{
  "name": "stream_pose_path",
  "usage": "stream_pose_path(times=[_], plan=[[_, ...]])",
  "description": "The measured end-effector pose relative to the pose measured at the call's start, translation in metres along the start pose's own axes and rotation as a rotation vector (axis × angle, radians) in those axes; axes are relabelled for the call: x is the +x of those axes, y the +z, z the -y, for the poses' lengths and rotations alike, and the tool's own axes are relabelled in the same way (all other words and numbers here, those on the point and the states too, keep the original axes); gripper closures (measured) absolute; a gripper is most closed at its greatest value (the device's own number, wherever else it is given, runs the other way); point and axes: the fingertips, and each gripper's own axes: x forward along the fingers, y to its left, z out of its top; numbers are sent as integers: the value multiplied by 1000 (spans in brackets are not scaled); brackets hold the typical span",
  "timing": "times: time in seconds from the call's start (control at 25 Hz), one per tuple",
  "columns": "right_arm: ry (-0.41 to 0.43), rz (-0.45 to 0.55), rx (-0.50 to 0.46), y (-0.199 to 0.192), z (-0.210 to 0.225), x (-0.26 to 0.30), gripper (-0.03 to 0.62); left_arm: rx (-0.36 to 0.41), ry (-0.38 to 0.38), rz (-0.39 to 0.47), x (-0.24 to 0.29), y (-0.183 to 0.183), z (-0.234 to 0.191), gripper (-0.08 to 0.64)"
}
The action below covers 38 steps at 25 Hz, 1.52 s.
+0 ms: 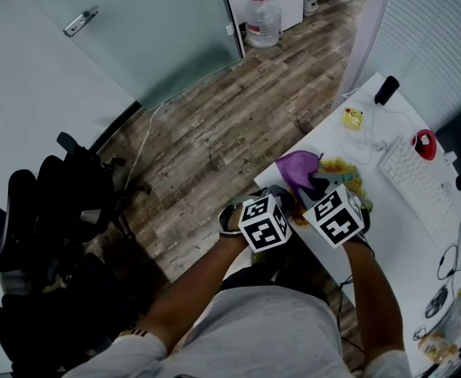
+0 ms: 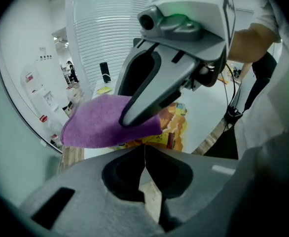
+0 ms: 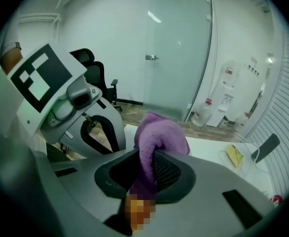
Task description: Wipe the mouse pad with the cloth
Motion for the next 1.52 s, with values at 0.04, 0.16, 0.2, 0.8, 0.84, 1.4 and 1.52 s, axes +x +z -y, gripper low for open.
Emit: stream_pose_path(times=[0.04,0.16,0.2,0.8,0.84,1.4,1.52], plan=[[3,-13,-5,-2,0,4,522,2,-3,-5,1,0,0,543],[7,-46,-2,-10,2,14,522,5,-17,-21,6,1,0,543],[7,-54,2,-12,2,17,522,6,-22,-28,8,0,1,543],[-85,-112,101,-58,46,-1,522,-41,-41,-65,13,-6,3,543],[-97,-116,117,-64,51,-5,522,-43,-40,-67,13,-6,2,543],[-270,-152,276,-132,102,-64,522,-71,-34,-72,13,-7,2,543],[-277,-115,274,-121,90,-72,522,-74,-29,-70,12,-8,2,543]])
